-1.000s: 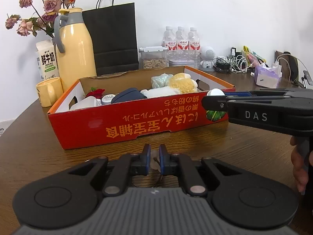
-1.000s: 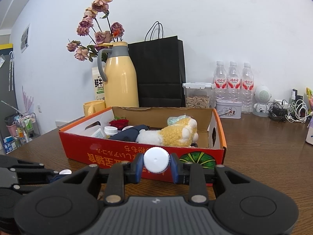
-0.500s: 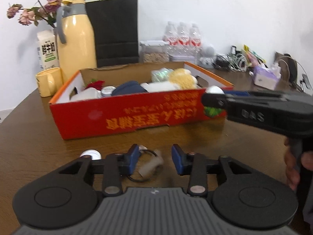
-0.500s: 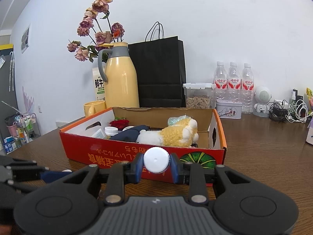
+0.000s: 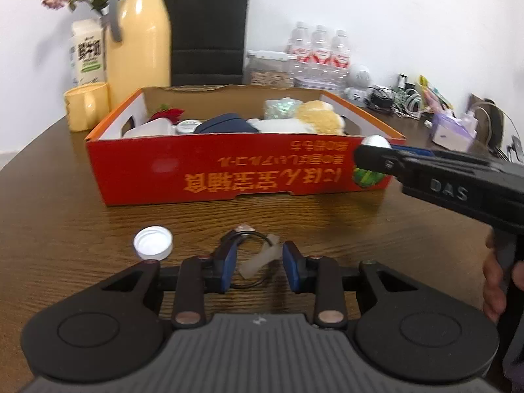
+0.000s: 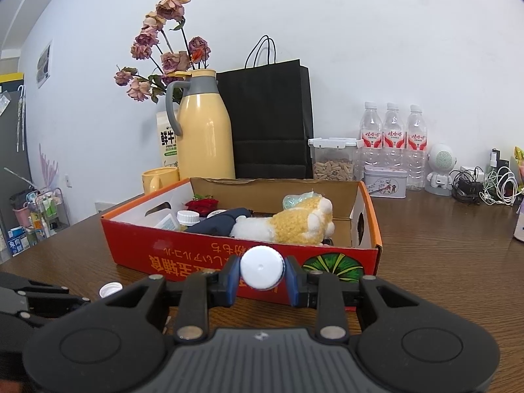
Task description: Organize objects
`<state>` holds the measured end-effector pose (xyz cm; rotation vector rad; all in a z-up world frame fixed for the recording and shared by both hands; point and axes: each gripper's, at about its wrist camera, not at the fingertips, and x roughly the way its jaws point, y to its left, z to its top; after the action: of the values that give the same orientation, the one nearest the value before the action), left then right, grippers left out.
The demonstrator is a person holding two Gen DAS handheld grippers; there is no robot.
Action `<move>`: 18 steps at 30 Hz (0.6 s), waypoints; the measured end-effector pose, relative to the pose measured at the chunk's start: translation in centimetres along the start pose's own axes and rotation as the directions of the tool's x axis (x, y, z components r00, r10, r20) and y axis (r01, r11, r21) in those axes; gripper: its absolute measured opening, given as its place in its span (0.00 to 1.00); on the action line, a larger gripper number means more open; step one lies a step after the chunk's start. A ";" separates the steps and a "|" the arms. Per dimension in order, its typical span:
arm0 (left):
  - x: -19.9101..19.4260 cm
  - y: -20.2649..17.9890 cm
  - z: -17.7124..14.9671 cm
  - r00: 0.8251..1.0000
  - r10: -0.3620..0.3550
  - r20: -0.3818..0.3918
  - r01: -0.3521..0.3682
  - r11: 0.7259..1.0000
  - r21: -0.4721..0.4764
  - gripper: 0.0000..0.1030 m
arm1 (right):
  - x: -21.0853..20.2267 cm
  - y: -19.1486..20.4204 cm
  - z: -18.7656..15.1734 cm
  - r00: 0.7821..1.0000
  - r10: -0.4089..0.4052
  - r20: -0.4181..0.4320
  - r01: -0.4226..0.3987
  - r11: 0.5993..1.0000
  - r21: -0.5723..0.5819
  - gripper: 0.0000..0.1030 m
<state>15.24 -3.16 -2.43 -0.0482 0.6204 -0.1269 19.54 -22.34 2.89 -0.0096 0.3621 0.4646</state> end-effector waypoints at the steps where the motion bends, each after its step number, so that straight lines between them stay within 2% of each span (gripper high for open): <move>1: 0.0 0.2 0.0 1.000 0.002 -0.003 -0.002 1.000 -0.014 0.30 | 0.0 0.0 0.0 1.000 0.000 0.000 0.000 1.000 -0.001 0.27; 2: 0.0 0.4 0.0 1.000 0.003 -0.005 -0.003 1.000 -0.024 0.28 | 0.0 0.0 0.0 1.000 0.001 0.000 -0.001 1.000 -0.002 0.27; 6: -0.1 0.6 -0.1 1.000 -0.015 -0.010 0.015 1.000 -0.026 0.10 | 0.1 0.0 -0.2 1.000 0.003 0.000 -0.003 1.000 -0.003 0.27; 8: -0.2 0.7 -0.1 1.000 -0.020 -0.008 0.019 0.999 -0.028 0.05 | 0.1 -0.1 -0.2 1.000 0.003 0.001 -0.003 1.000 -0.003 0.27; 18: -2.1 0.8 1.0 0.997 -0.037 0.072 0.040 0.998 -0.040 0.04 | 0.0 -0.1 -0.2 1.000 0.002 0.001 -0.002 1.000 -0.003 0.27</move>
<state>14.25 -2.10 -0.49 -0.1044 0.5511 -0.1487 19.56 -22.42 2.72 -0.0120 0.3602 0.4677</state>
